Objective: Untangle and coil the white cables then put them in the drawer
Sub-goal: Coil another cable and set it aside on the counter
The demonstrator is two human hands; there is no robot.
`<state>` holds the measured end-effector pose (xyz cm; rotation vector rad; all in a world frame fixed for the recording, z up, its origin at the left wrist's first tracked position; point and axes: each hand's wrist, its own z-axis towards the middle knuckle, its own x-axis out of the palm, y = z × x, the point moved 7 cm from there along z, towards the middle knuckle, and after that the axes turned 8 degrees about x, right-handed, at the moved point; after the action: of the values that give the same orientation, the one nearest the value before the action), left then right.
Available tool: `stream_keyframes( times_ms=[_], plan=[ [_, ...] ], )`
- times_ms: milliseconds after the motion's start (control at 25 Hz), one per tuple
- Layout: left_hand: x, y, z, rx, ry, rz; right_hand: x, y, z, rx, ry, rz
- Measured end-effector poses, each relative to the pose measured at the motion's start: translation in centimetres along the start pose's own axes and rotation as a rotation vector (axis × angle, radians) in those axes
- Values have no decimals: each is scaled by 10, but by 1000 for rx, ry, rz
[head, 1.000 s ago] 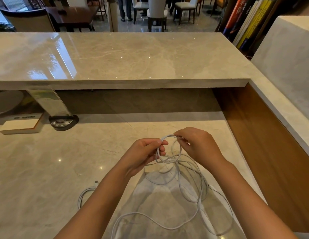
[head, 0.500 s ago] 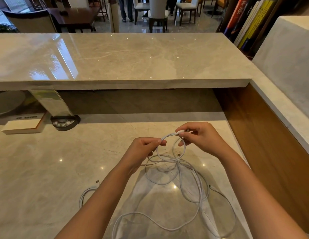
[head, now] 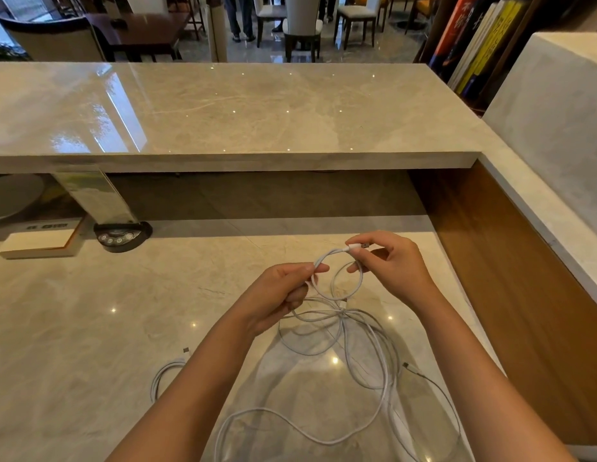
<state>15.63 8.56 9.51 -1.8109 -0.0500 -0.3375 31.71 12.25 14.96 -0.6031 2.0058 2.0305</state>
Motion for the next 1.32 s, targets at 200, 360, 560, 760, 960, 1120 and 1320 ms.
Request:
stream_keyframes(
  times_ms=[200, 360, 560, 760, 960, 1120, 1320],
  plan=[
    [0, -8, 0, -1, -53, -251, 5, -7, 3, 104, -20, 180],
    [-6, -25, 4, 111, -153, -510, 70, -26, -22, 201, 525, 14],
    [-33, -36, 5, 223, -196, -189, 56, -25, -15, 149, 559, -146],
    [-59, -34, 4, 187, -247, -186, -4, -40, 13, 361, 509, -265],
    [-56, -34, 1, 180, -219, -77, -28, -36, 29, 498, 407, -264],
    [-40, -31, -2, 133, -174, 70, -23, -9, 46, 428, 75, -194],
    [-30, -28, -6, 121, -158, 116, 5, 26, 40, 297, -26, -98]
  ],
)
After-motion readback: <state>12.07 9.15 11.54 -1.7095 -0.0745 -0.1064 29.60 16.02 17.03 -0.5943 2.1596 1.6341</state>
